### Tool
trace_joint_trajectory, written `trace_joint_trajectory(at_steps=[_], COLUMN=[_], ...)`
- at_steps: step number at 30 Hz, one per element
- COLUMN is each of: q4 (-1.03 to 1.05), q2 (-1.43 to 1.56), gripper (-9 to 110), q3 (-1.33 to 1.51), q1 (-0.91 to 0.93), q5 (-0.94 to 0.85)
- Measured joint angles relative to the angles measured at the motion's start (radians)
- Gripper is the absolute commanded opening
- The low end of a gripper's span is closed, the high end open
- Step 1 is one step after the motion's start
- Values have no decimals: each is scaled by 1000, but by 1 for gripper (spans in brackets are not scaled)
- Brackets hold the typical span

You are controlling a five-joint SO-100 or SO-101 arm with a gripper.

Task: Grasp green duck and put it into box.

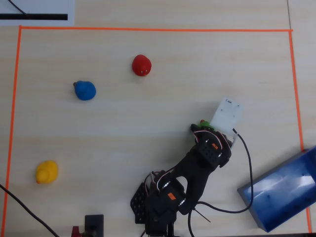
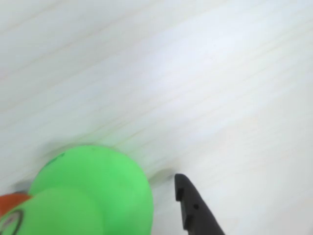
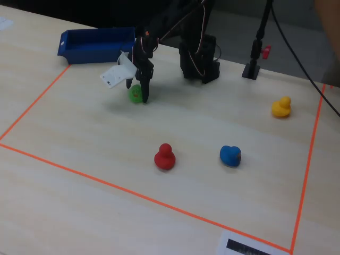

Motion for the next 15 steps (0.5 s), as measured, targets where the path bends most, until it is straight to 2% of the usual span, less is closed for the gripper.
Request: trace_joint_trajectory(at_steps=[4,15], q4=[-5,-25], q2=[-26,-41], gripper=[10,4], q3=[-32,-80], q1=[6,28], q5=[-31,-40])
